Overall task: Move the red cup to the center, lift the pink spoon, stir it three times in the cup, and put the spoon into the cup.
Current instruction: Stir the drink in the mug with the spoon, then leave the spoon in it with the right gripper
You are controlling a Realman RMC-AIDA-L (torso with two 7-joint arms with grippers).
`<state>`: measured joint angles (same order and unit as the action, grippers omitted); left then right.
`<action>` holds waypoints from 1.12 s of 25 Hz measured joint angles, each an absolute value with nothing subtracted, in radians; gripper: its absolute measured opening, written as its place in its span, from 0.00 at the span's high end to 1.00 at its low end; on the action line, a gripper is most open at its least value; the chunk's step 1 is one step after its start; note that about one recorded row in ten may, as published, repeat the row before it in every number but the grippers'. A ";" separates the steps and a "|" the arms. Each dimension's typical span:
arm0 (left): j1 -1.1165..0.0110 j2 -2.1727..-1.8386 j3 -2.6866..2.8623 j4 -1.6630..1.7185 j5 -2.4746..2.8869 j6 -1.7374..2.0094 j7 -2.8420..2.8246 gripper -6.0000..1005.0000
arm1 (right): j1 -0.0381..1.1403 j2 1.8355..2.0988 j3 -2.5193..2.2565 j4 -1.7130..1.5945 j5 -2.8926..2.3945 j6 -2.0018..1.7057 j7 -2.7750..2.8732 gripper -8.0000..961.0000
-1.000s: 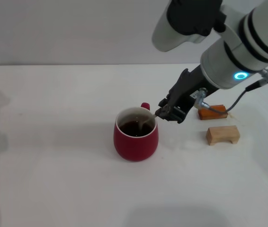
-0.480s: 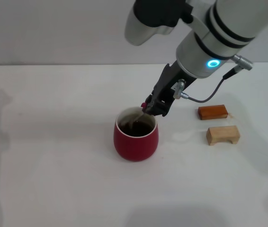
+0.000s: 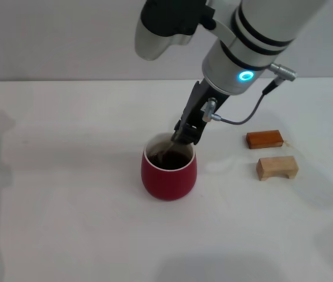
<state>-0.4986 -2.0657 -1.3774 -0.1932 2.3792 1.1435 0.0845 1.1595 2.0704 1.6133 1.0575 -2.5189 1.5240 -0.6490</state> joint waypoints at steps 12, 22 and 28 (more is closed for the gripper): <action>-0.499 -2.066 -1.377 -0.194 2.379 1.145 0.083 1.00 | 1.235 2.072 1.609 0.955 -2.572 1.526 -0.651 0.84; -0.500 -2.066 -1.376 -0.197 2.379 1.150 0.083 1.00 | 1.249 2.075 1.606 0.980 -2.504 1.600 -0.678 0.84; -0.499 -2.066 -1.376 -0.198 2.379 1.154 0.083 1.00 | 1.257 2.076 1.606 0.958 -2.502 1.515 -0.681 0.84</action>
<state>-0.4990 -2.0663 -1.3759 -0.1980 2.3792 1.1542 0.0827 1.2567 2.0757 1.6061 0.9584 -2.5016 1.5146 -0.6812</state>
